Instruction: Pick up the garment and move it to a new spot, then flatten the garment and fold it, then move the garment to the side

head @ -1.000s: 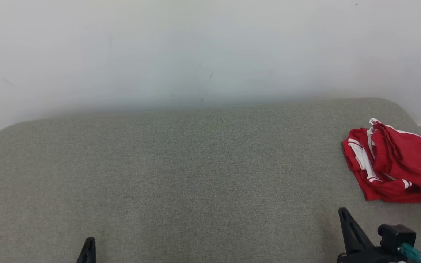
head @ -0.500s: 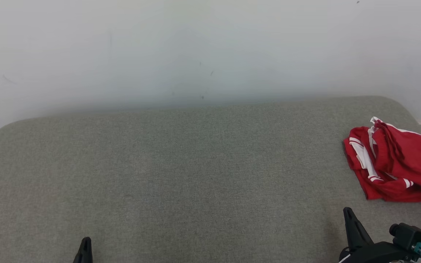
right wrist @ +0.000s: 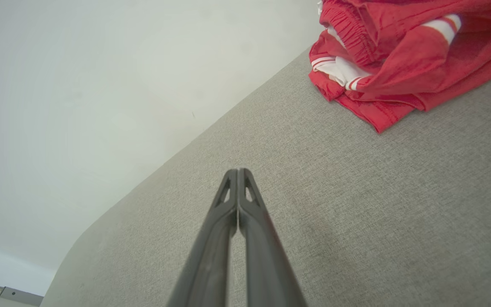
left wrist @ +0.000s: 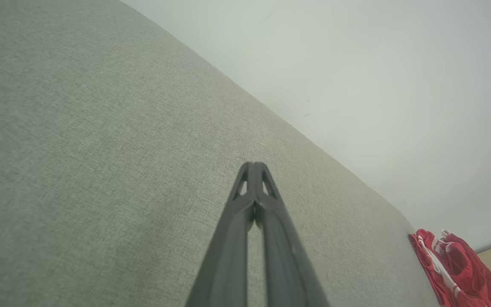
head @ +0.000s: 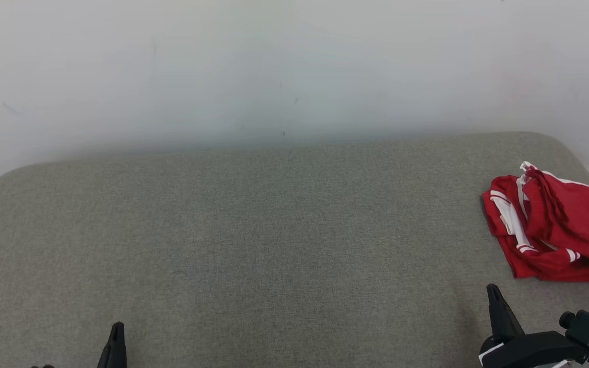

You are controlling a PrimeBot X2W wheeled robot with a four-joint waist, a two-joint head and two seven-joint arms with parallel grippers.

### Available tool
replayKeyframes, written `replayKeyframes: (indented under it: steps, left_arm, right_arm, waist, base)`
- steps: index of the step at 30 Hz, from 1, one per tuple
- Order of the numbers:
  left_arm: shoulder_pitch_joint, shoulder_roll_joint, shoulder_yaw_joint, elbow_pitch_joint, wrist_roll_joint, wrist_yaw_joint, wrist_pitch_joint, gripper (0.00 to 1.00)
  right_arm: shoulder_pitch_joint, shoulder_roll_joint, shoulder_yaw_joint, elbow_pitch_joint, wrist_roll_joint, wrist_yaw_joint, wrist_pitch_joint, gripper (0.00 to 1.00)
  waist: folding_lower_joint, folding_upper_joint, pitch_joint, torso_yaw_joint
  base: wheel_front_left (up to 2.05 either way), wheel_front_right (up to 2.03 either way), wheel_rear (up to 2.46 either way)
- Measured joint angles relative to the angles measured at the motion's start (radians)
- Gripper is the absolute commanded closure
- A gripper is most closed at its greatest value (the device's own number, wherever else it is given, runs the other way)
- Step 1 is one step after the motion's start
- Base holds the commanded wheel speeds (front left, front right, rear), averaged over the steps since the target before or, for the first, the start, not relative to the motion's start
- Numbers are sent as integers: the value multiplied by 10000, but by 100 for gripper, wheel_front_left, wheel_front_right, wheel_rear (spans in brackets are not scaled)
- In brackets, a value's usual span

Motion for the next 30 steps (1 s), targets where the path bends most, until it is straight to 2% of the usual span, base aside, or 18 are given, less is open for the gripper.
replayKeyframes:
  steps: [30]
  left_arm:
    - [-503, -10, 121, -111, -3695, 0, 1001, 100]
  right_arm:
    - [-7, 420, -727, -721, 3204, 0, 917, 100]
  waist:
    - [0, 0, 168, 36]
  base:
    - [0, 0, 0]
